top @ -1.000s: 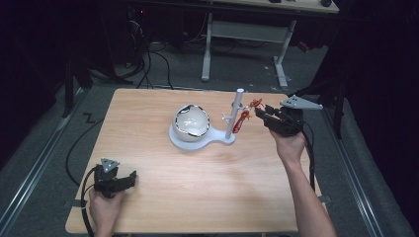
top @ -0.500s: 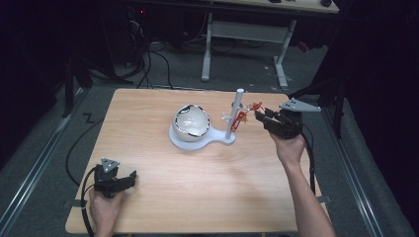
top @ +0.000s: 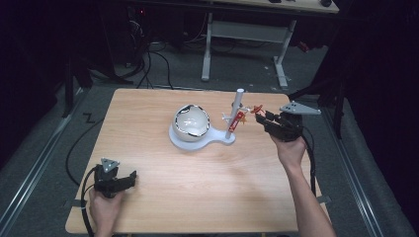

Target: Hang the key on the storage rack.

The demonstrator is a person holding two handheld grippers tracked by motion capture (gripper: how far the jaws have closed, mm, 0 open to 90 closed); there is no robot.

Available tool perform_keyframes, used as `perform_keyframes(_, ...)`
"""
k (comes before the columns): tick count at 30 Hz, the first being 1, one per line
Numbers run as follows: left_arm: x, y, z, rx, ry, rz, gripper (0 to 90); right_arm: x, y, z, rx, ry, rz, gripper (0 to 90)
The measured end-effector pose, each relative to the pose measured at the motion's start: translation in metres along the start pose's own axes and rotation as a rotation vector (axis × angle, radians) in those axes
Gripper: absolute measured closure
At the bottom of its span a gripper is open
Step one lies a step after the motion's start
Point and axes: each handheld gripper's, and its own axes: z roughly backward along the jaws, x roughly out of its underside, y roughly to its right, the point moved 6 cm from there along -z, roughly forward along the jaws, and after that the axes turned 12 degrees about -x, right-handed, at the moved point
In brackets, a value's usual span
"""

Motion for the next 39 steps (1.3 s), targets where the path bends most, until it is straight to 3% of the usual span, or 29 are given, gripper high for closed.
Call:
perform_keyframes(12,0.0,0.0,0.0,0.0,0.0,0.0,16.2,0.005,0.0,-0.002,-0.008,-0.017,-0.007,65.9)
perform_keyframes(28,0.0,0.0,0.0,-0.001,0.0,0.0,16.2,0.026,0.001,-0.011,-0.02,-0.034,-0.04,65.9)
perform_keyframes(39,0.0,0.0,0.0,-0.001,0.0,0.0,16.2,0.04,-0.002,-0.024,0.025,-0.05,0.004,65.7)
